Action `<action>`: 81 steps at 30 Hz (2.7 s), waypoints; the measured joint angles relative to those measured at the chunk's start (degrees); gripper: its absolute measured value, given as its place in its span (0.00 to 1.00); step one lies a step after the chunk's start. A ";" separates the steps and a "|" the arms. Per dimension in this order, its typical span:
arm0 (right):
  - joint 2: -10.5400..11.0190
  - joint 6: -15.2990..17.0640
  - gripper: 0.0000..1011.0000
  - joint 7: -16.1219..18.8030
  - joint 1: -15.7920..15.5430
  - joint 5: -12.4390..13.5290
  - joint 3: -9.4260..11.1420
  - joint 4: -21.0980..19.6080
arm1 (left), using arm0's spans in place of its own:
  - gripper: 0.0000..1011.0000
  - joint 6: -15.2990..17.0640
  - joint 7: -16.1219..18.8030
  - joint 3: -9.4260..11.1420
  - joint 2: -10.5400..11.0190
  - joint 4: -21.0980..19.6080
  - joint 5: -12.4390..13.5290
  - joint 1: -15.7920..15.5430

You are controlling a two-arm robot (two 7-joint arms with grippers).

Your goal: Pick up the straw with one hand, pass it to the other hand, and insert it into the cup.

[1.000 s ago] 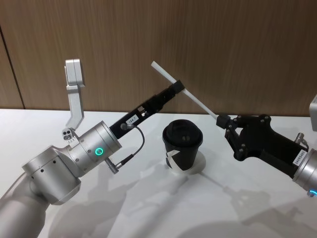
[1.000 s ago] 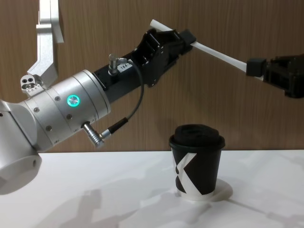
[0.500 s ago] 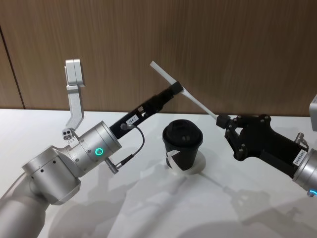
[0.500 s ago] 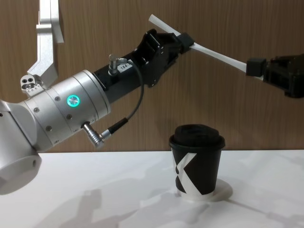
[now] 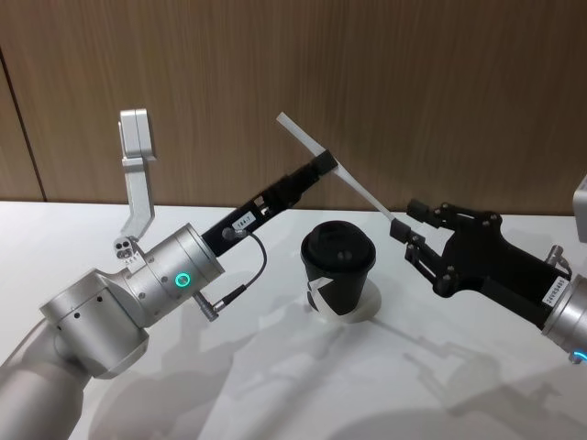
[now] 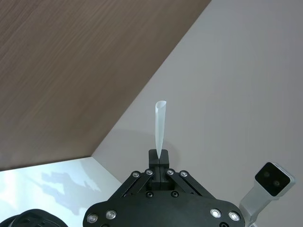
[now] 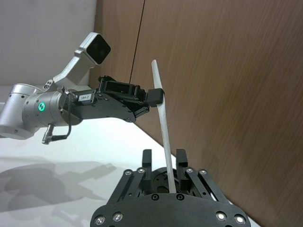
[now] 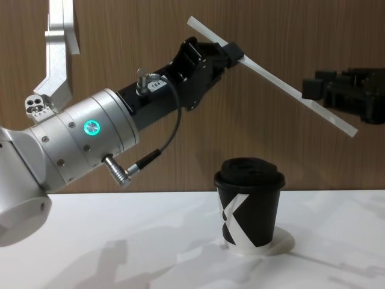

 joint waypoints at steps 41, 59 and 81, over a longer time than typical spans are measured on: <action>0.00 0.00 0.99 0.00 0.00 0.00 -0.01 0.00 | 0.00 -10.50 12.77 3.21 9.73 -13.78 19.12 0.63; 0.00 0.00 0.99 0.00 0.00 0.00 -0.01 0.00 | 0.00 -6.95 17.00 5.08 16.15 -21.99 29.69 -2.50; 0.00 0.00 0.99 0.00 0.01 0.00 -0.01 0.00 | 0.00 0.05 13.82 6.96 18.28 -23.56 29.56 -7.60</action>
